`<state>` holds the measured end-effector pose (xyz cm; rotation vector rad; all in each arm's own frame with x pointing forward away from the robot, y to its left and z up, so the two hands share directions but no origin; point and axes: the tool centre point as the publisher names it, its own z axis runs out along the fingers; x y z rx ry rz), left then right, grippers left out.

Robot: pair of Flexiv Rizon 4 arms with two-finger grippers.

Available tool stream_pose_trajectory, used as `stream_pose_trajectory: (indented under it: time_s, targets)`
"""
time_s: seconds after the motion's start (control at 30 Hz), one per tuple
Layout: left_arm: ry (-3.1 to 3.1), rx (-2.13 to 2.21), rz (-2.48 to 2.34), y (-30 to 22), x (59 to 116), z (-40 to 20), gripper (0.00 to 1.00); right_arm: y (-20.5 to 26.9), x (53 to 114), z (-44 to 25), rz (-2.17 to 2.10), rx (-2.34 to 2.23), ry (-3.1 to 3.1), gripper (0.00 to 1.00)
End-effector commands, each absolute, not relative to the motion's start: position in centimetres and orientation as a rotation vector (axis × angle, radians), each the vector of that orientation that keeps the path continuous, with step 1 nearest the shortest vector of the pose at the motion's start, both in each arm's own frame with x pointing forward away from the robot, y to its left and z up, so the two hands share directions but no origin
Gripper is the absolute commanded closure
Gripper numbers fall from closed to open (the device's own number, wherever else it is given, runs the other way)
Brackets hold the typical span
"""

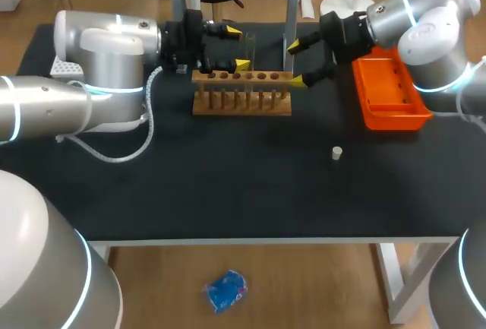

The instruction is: Invert the test tube, pick up the pipette, mount the tip to pipette, aspirate from beaker and dispense into the tube, eject the tip, return the pipette, and cap with the stopper.

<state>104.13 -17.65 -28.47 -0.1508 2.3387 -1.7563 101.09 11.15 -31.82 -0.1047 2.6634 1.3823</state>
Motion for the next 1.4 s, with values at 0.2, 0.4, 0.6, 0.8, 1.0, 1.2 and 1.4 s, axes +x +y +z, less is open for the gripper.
stream_pose_trajectory:
  time_s: [0.2, 0.4, 0.6, 0.8, 1.0, 1.2, 1.4]
  targets:
    - [2.327, -0.293, -1.635, -13.2, 101.8, -25.6, 0.0, 11.1, 101.1, -31.8, 1.382, -0.107, 2.665, 0.0]
    - [2.333, -0.392, -1.58, -10.6, 100.1, -24.3, 0.0, 11.1, 101.1, -31.8, 1.382, -0.107, 2.665, 0.0]
    - [2.319, -0.498, -1.555, -9.0, 98.1, -23.3, 0.0, 11.1, 101.1, -31.8, 1.382, -0.107, 2.665, 0.0]
    - [2.347, -0.551, -1.498, -8.6, 97.4, -23.0, 0.0, 11.1, 101.1, -31.8, 1.382, -0.107, 2.665, 0.0]
    - [2.347, -0.551, -1.498, -8.6, 97.4, -23.0, 0.0, 11.1, 101.1, -31.8, 1.382, -0.107, 2.665, 0.0]
    - [2.347, -0.551, -1.498, -8.6, 97.4, -23.0, 0.0, 11.1, 101.1, -31.8, 1.382, -0.107, 2.665, 0.0]
    - [2.316, -0.607, -1.478, -7.6, 97.7, -22.6, 0.0, 11.0, 101.0, -31.5, 1.378, -0.098, 2.653, 0.0]
